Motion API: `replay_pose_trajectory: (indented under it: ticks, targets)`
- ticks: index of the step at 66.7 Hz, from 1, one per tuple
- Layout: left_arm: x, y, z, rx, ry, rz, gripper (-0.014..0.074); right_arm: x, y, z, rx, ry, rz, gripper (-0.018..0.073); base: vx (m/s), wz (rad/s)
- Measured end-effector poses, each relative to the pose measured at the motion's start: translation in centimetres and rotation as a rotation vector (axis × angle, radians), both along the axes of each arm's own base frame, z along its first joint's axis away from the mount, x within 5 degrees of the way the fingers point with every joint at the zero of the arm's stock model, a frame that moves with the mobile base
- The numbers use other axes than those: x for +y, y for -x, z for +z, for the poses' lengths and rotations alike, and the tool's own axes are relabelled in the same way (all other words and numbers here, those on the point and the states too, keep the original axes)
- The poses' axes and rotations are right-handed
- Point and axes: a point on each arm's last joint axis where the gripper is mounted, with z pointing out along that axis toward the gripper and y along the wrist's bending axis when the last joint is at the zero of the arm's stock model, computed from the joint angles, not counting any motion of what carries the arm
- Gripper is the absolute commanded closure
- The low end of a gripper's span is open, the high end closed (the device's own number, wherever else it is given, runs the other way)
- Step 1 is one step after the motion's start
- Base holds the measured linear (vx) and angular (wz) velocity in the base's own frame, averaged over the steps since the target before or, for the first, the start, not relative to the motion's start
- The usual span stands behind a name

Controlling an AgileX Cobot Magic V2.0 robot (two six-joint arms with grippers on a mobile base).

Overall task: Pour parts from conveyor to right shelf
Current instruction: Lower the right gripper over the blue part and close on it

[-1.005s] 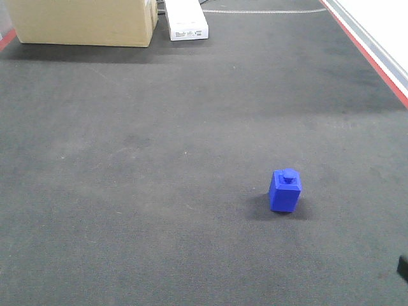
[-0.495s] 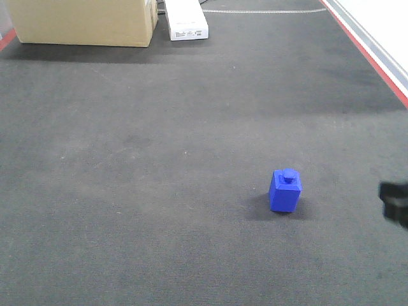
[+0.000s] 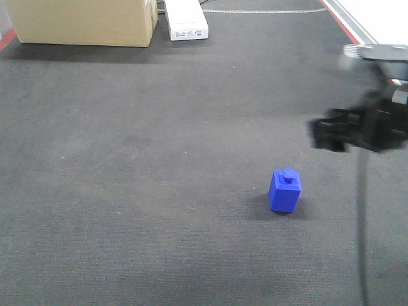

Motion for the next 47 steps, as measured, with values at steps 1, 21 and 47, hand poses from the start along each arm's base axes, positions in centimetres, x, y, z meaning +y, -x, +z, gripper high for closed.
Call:
replay_pose_trajectory:
  ticks: [1,21,47]
  targets:
    - [0.0,0.0,0.0,0.000,0.000,0.000,0.0603,0.3,-0.3,-0.1,0.005,0.001,0.001,0.0093,0.00,0.00]
    - [0.0,0.0,0.0,0.000,0.000,0.000,0.0603,3.1,-4.9,-3.2,0.201,-0.002,-0.077,0.0092,0.00,0.00]
    - [0.0,0.0,0.0,0.000,0.000,0.000,0.0603,3.6,-8.6,-7.2,0.378,0.039,-0.120,0.0092,0.00,0.00]
